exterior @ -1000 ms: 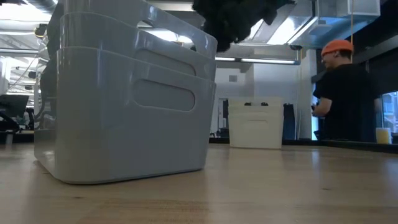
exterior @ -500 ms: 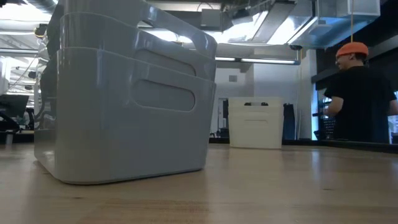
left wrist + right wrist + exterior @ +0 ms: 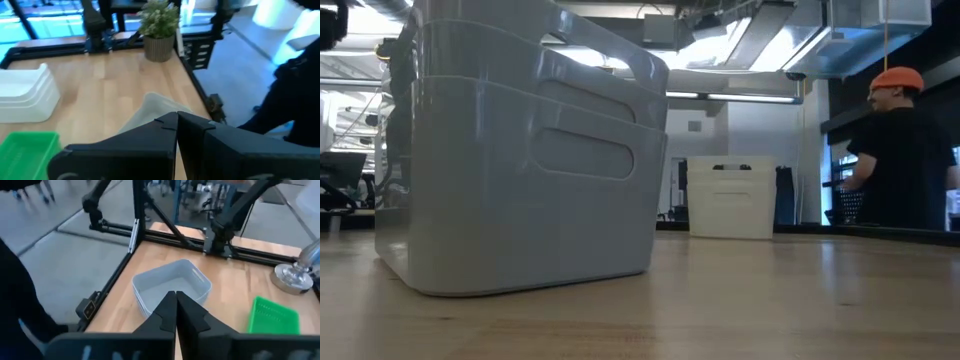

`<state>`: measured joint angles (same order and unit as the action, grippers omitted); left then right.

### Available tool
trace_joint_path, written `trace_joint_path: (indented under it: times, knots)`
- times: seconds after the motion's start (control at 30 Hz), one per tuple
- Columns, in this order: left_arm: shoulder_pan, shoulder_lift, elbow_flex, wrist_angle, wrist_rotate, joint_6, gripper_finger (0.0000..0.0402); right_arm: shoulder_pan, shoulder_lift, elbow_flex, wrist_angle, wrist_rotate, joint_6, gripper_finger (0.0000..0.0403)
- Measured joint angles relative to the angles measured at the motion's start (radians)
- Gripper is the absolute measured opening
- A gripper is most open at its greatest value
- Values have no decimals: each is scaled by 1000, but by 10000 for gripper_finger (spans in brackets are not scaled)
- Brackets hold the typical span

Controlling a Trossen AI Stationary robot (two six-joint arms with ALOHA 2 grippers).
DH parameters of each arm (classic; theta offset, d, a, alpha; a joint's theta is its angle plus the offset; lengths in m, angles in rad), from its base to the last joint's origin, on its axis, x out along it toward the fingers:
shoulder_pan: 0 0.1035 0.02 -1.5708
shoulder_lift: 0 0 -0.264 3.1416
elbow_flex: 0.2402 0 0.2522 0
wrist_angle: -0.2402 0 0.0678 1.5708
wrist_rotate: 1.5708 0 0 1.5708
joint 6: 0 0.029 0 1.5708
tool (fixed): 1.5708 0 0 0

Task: Stack baskets by color
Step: Return to Home Position

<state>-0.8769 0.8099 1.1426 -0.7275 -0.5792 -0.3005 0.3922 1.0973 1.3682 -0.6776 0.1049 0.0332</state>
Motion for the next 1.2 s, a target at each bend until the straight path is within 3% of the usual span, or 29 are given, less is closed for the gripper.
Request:
trace_joint_path:
  times: [0.13, 0.33, 0.6, 0.9, 1.2]
  knots:
    - [-28, -52, -61, 71, 3, 0, 0, 38, -138, -166, 124, 26, 41, 1]
    - [-56, -167, -194, 258, -9, 59, 0, 39, -289, -299, 179, 35, 58, 0]
    - [-56, -266, -442, 547, -7, 134, 0, 39, -393, -426, 208, 35, 115, 0]
    - [-39, -341, -633, 758, 18, 217, 0, 39, -551, -564, 269, 88, 122, 0]
    - [53, -491, -738, 804, 103, 343, 0, 39, -723, -609, 247, 159, 106, 0]
